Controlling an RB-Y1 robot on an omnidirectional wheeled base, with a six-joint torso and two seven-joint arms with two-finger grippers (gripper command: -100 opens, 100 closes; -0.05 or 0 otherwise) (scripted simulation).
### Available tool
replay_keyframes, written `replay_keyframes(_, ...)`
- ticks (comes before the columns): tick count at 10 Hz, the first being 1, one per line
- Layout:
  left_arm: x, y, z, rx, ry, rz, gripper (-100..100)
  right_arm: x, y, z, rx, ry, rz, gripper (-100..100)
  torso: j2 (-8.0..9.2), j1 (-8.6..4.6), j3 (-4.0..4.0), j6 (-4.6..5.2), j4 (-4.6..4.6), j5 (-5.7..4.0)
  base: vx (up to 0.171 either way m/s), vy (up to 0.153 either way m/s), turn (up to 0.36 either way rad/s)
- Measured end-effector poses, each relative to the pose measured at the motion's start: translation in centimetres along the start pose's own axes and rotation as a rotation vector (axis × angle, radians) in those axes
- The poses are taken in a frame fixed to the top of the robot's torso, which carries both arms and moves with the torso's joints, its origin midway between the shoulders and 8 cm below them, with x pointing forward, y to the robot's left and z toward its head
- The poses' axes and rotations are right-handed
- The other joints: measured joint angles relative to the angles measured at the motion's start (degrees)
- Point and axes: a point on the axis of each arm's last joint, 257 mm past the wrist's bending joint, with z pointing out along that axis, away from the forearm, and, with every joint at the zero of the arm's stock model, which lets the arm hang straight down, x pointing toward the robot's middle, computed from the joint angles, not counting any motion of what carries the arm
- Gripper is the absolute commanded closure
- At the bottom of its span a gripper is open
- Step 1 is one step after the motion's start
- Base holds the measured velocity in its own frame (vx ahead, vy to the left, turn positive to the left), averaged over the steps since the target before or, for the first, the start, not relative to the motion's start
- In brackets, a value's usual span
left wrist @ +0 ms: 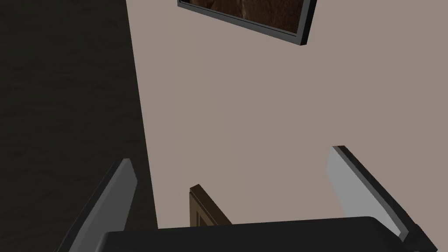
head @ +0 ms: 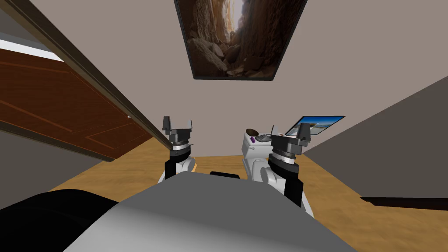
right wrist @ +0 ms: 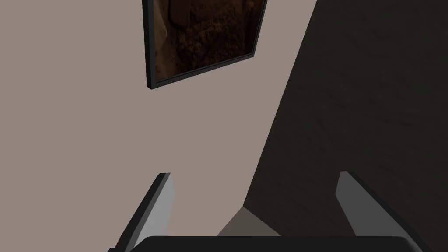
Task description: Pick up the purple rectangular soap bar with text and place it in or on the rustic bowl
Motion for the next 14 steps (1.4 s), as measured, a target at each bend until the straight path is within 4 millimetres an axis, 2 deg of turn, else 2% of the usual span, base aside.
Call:
replay_keyframes(3,0.0,0.0,0.0,0.000,0.000,0.000,0,1.0,-1.3,-0.2,0.032,0.078,-0.048,-100,-0.07,-0.01,-0.04,0.00,-0.02,0.00,0.017,0.003,0.018)
replay_keyframes(6,0.0,0.0,0.0,0.000,0.000,0.000,0,1.5,-3.5,-1.2,0.086,0.152,-0.130,-100,-0.11,0.00,-0.06,0.00,-0.03,0.00,0.028,0.007,0.023)
replay_keyframes(14,0.0,0.0,0.0,0.000,0.000,0.000,0,1.0,-11.8,-5.8,0.277,0.305,-0.416,-100,-0.17,0.02,-0.10,0.00,-0.04,0.00,0.040,0.007,0.031)
